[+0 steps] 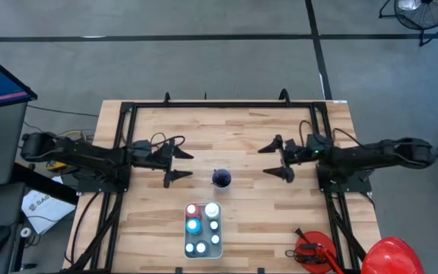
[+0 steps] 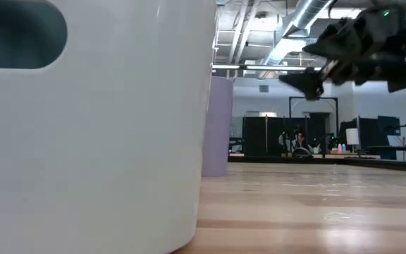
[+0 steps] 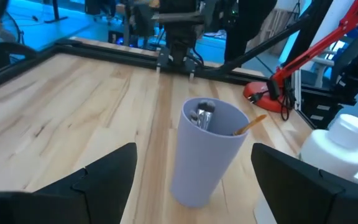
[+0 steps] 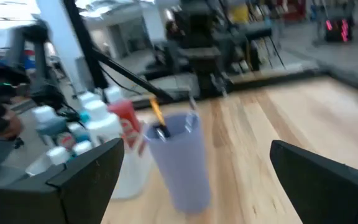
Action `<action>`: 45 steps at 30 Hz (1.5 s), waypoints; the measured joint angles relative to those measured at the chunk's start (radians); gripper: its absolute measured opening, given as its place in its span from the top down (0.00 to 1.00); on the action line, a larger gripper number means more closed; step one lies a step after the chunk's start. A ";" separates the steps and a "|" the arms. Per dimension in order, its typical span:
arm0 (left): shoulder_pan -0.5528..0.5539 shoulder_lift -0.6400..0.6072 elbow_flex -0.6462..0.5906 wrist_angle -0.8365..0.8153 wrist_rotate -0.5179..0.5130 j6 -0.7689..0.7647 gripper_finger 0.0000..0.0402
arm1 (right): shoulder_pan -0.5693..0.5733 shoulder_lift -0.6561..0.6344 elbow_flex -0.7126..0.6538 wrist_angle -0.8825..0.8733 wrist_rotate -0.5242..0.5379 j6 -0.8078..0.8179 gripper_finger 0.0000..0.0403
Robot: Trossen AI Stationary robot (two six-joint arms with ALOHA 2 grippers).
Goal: Pick & Place Paint Supplies
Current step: Return to home position
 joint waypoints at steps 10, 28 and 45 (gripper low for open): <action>-0.002 -0.030 -0.033 0.003 -0.001 -0.035 0.23 | 0.147 -0.204 0.000 0.027 -0.001 -0.014 0.01; -0.002 -0.029 -0.033 0.055 0.000 -0.039 0.23 | 0.242 -0.256 0.056 0.012 0.017 0.051 0.21; -0.026 -0.029 -0.033 0.055 0.000 -0.043 0.23 | 0.253 -0.476 0.057 -0.479 0.269 -0.022 0.96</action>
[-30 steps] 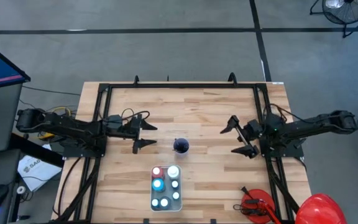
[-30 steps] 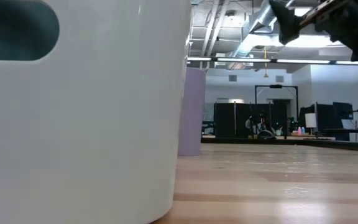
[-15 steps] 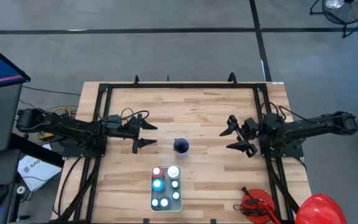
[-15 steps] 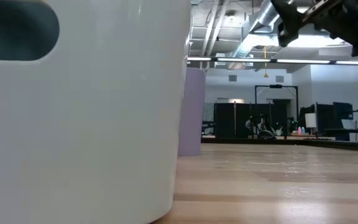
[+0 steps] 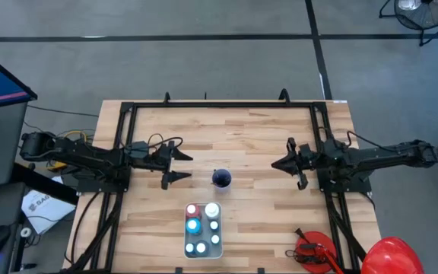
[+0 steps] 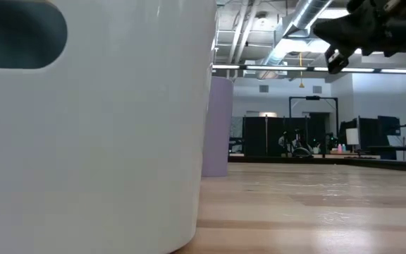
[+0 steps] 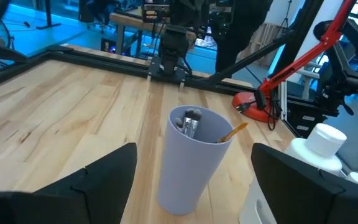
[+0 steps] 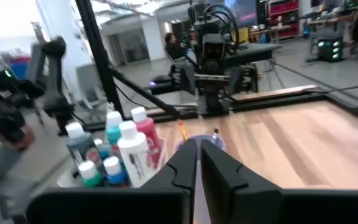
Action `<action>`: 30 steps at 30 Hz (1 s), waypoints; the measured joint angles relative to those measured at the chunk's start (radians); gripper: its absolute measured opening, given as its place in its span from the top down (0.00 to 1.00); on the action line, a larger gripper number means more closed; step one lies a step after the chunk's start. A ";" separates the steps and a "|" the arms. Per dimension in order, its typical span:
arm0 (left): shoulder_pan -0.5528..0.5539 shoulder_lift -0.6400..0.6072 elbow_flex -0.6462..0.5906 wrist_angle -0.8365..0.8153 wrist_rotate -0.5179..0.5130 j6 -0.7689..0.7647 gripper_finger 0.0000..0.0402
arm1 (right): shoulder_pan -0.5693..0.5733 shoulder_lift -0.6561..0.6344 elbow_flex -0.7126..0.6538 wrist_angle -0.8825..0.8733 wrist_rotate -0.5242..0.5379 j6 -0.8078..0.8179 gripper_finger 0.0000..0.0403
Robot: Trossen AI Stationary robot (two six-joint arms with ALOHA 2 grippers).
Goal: Pick & Place Paint Supplies
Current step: Return to home position
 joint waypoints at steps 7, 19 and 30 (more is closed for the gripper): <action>0.000 0.000 0.000 0.000 0.000 0.000 0.23 | 0.134 -0.114 -0.028 -0.071 0.107 -0.106 0.99; 0.000 0.000 0.000 0.008 -0.024 0.000 0.23 | 0.182 -0.243 -0.139 -0.054 0.144 -0.115 1.00; 0.000 0.000 0.000 0.007 -0.024 0.003 0.23 | 0.161 -0.348 -0.178 -0.105 0.121 -0.152 1.00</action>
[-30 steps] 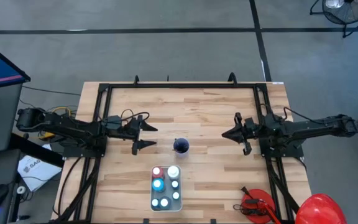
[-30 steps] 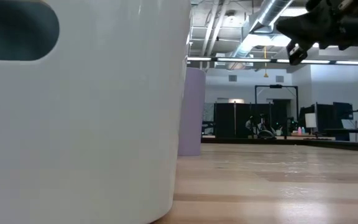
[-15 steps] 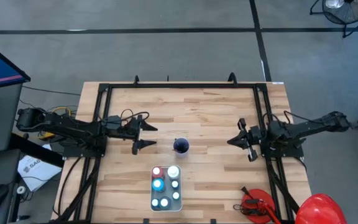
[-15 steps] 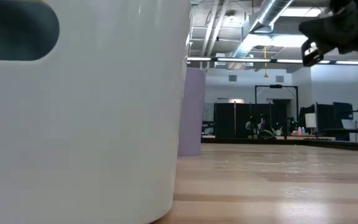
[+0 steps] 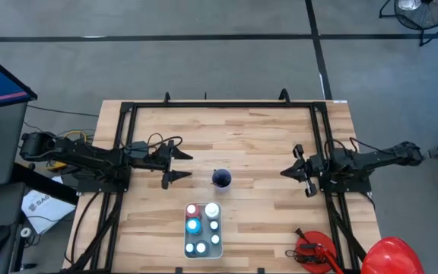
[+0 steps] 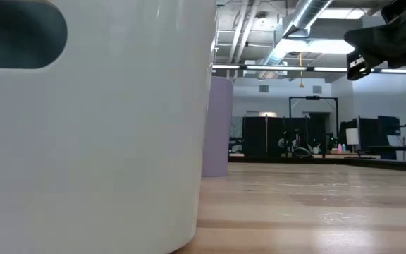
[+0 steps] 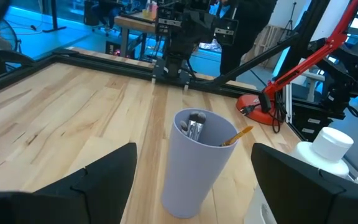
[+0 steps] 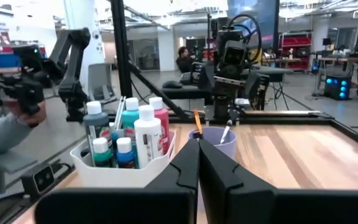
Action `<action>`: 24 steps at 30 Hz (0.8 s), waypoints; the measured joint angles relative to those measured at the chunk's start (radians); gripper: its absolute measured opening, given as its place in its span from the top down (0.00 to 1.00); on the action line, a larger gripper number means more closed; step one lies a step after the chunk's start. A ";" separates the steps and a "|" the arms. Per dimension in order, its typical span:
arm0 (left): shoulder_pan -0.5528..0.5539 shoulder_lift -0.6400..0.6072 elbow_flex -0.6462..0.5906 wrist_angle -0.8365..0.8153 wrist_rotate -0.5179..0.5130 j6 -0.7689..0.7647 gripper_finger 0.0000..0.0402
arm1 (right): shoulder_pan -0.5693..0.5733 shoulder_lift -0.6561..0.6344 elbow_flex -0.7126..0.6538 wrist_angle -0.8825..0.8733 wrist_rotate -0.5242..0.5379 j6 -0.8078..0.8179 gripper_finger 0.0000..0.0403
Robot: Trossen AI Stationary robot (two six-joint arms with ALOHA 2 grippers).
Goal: Pick & Place Paint Supplies
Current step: Return to home position
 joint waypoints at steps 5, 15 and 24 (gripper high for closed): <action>-0.010 0.000 0.000 0.000 0.000 -0.003 0.23 | -0.021 -0.079 0.000 -0.102 0.002 -0.024 1.00; -0.038 0.000 0.000 0.000 0.000 0.000 0.23 | -0.078 -0.207 -0.001 -0.220 0.004 -0.035 1.00; -0.039 0.000 0.000 0.001 -0.006 0.001 0.25 | -0.126 -0.205 -0.002 -0.256 0.005 -0.011 1.00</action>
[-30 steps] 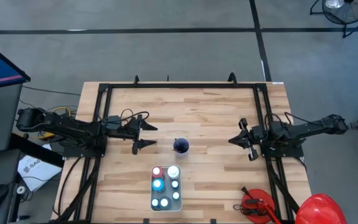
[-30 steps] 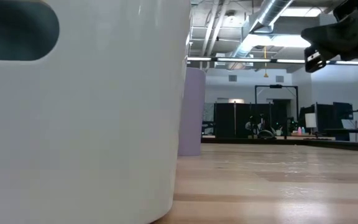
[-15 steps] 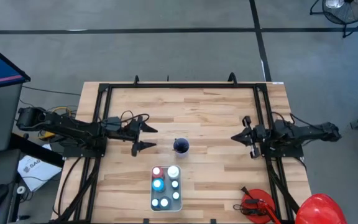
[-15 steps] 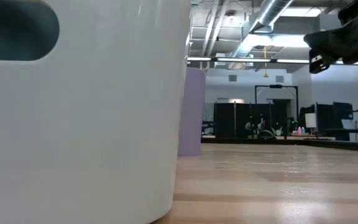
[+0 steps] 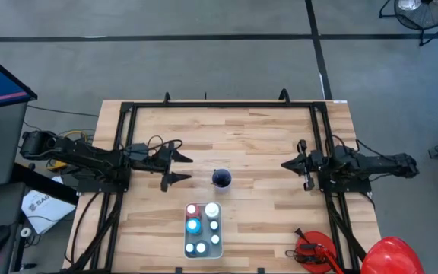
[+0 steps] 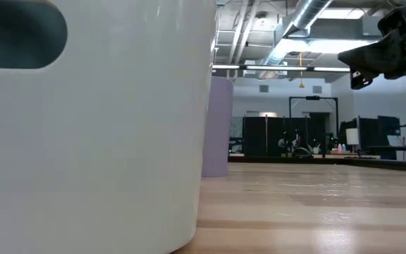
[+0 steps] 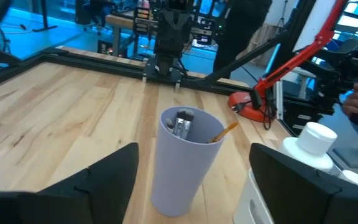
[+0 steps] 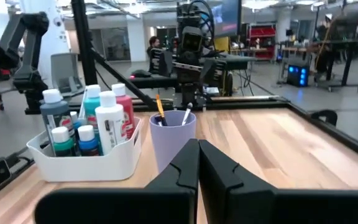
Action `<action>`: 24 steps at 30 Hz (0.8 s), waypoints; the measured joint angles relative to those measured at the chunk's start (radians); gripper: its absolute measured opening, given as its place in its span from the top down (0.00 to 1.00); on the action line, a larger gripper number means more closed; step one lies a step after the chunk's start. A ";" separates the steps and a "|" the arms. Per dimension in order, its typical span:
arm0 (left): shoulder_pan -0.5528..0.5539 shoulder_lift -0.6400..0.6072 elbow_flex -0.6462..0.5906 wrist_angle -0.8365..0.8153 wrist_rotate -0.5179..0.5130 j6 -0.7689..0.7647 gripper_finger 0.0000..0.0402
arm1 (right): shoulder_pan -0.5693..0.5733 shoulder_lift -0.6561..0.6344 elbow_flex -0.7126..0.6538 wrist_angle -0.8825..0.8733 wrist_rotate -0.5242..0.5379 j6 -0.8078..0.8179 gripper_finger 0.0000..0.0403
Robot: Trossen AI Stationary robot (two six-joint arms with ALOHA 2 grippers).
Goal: Pick & Place Paint Supplies
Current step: Return to home position
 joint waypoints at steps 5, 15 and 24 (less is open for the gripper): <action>0.000 0.000 0.000 0.000 -0.024 0.000 0.50 | -0.010 0.000 0.000 -0.005 0.000 0.055 1.00; 0.004 -0.002 0.000 0.000 -0.042 0.035 0.99 | -0.012 0.000 0.000 -0.006 0.000 -0.005 1.00; 0.007 -0.220 -0.053 -0.059 -0.058 0.069 1.00 | -0.011 0.000 -0.001 -0.012 0.000 0.024 1.00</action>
